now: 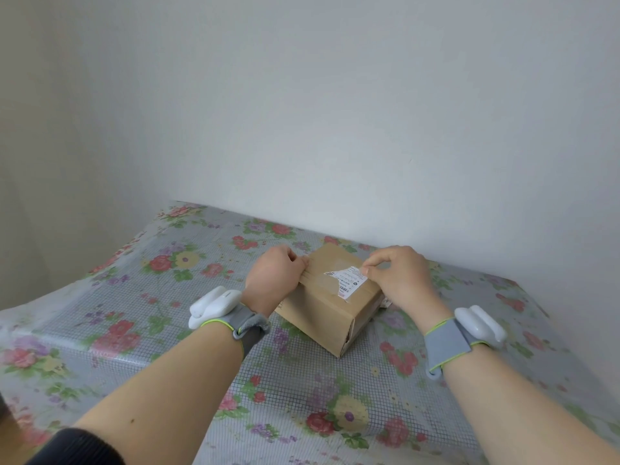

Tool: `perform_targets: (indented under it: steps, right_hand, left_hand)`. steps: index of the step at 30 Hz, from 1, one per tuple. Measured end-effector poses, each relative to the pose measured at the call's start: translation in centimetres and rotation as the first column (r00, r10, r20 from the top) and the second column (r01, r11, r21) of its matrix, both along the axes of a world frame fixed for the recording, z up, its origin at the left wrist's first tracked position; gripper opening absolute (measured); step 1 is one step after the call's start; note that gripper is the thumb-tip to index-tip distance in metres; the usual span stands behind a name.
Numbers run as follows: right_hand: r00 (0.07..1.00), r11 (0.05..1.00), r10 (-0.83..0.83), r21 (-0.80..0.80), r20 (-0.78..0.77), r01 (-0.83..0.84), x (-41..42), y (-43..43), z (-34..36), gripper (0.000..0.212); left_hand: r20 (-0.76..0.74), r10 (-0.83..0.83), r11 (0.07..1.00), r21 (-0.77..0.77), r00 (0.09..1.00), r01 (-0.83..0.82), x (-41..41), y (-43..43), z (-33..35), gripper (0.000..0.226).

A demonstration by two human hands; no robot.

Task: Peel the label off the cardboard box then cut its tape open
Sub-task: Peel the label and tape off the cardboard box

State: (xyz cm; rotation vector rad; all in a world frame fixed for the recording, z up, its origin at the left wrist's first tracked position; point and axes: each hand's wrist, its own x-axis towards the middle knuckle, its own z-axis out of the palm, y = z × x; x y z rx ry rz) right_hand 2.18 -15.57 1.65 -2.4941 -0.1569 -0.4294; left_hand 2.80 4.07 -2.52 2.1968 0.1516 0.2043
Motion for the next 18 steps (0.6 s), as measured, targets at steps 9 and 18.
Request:
perform_targets:
  steps: [9, 18]
  right_hand:
    - [0.995, 0.996, 0.088, 0.0, -0.052, -0.088, 0.4, -0.5, -1.9, 0.009]
    - [0.98, 0.686, 0.079, 0.724, -0.181, 0.079, 0.8, -1.3, -2.0, 0.022]
  left_hand:
    - [0.001, -0.004, 1.0, -0.003, 1.0, 0.004, -0.2, 0.0, 0.0, 0.03]
    - [0.008, 0.0, 1.0, 0.001, 1.0, 0.0, -0.2, 0.2, -0.1, 0.03]
